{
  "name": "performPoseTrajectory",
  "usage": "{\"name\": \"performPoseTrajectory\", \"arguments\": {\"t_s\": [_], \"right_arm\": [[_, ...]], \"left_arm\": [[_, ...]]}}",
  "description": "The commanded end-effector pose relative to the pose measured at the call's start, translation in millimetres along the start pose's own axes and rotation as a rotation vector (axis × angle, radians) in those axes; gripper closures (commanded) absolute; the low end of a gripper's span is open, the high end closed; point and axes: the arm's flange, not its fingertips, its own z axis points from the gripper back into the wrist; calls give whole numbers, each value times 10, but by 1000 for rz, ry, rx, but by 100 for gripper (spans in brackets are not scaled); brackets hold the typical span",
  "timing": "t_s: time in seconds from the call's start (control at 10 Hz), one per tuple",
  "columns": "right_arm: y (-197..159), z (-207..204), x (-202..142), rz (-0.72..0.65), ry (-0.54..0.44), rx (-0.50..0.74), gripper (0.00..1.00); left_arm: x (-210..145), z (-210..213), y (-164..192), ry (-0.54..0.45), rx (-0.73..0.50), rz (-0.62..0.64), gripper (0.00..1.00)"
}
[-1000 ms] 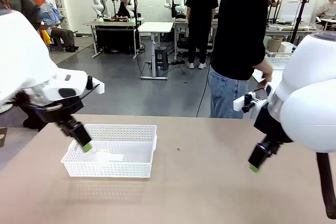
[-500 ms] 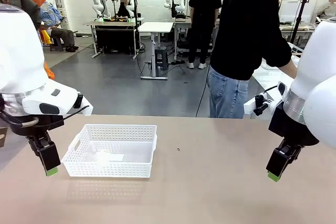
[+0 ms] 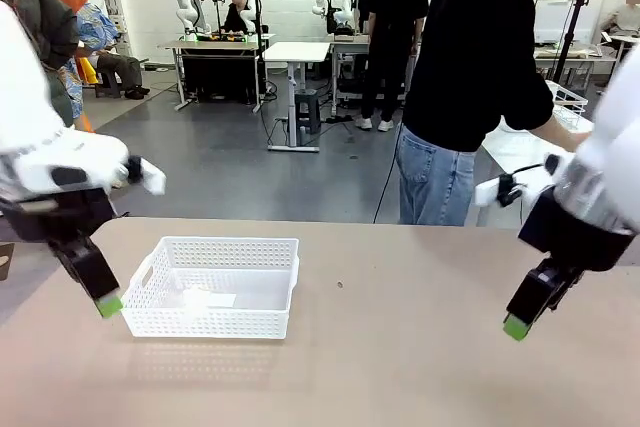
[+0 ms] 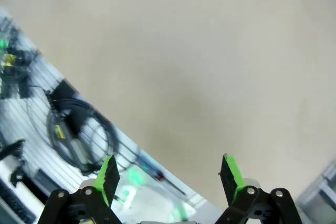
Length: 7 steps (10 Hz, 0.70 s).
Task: Clean and organize the cups into the basket.
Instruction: Pick up the Organizing basket and move it to the center of the table, then pick up the Reusable plastic cup from the right side of the table and place it inside the Organizing basket.
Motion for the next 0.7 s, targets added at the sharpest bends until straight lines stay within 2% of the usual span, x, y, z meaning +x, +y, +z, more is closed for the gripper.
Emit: {"name": "performPoseTrajectory", "arguments": {"t_s": [0.0, 0.1, 0.3, 0.4, 0.5, 0.6], "right_arm": [[-530, 152, -63, -106, -132, 451, 0], [-918, 266, -171, -196, -233, 718, 0], [-1417, 322, -280, -278, -338, 952, 0], [-1606, 319, -335, -324, -391, 994, 0], [-1818, 328, -434, -384, -442, 985, 0], [-2019, 364, -567, -448, -502, 967, 0]], "left_arm": [[-301, 253, 481, -271, -525, 13, 0], [-461, 329, 744, -349, -769, 7, 0], [-719, 346, 1222, -475, -980, 62, 0], [-839, 338, 1445, -535, -951, 160, 0], [-1005, 349, 1664, -593, -838, 301, 0], [-1202, 370, 1850, -653, -795, 394, 0]]}}
